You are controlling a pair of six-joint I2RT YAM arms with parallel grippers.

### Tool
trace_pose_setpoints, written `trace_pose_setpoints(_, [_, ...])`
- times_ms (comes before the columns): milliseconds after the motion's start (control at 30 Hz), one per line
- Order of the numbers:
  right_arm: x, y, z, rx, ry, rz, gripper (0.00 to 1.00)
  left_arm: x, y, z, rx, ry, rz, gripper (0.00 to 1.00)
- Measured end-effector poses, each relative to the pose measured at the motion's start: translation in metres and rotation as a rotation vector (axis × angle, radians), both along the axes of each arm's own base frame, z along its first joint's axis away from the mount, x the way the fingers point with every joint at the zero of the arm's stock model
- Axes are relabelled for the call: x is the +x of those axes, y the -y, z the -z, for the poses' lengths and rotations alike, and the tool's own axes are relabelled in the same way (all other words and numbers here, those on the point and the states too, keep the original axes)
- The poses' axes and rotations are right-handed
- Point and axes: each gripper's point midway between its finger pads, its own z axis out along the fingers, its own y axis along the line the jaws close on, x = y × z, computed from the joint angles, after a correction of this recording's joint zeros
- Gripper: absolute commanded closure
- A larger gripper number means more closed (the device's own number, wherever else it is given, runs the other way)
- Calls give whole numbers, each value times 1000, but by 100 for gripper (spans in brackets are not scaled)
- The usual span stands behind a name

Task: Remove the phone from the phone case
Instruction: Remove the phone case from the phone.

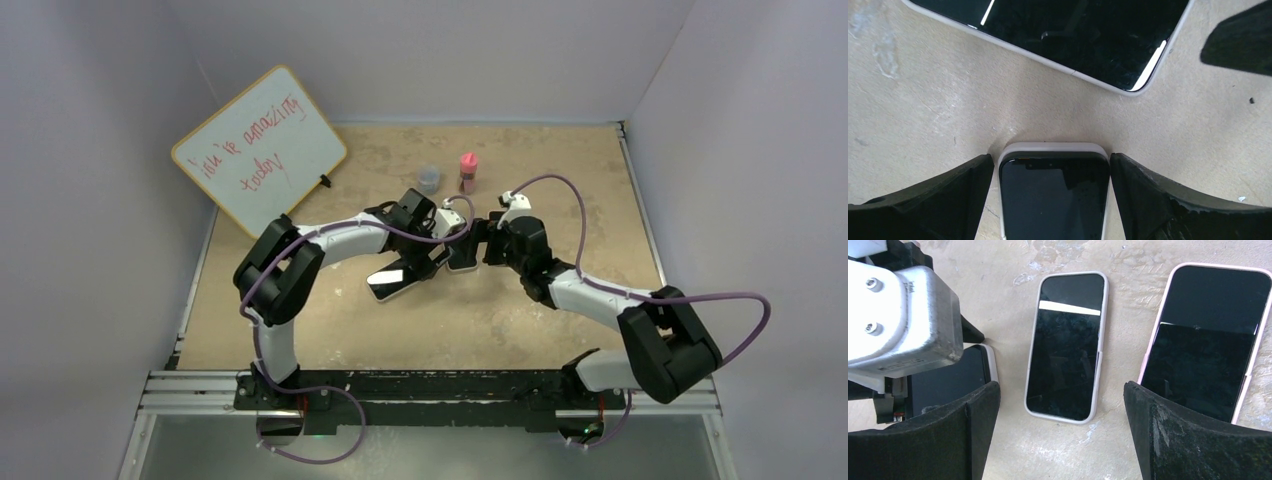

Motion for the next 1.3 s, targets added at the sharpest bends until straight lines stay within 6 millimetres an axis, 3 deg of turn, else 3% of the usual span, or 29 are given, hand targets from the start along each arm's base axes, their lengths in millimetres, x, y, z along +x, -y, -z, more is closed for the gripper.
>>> trace_pose_setpoints(233, [0, 0, 3, -4, -7, -2, 6, -3, 1, 3, 10, -16, 5, 12])
trace_pose_setpoints(467, [0, -1, 3, -2, -6, -4, 6, -3, -1, 1, 29, -19, 0, 23])
trace_pose_setpoints(533, [0, -2, 3, 0, -6, -11, 7, -3, -1, 2, 33, -19, 1, 32])
trace_pose_setpoints(767, [-6, -12, 11, 5, -23, -83, 10, -7, 2, -1, 24, -41, 13, 80])
trace_pose_setpoints(967, [-14, -28, 11, 52, -35, -175, 13, -9, 2, -3, -20, -38, 32, 93])
trace_pose_setpoints(1067, [-20, -38, 5, 89, -31, -242, 15, -18, -3, -15, -60, -4, 62, 97])
trace_pose_setpoints(1300, [-32, -60, -13, 171, 27, -402, 19, -32, -19, -70, -215, 125, 96, 100])
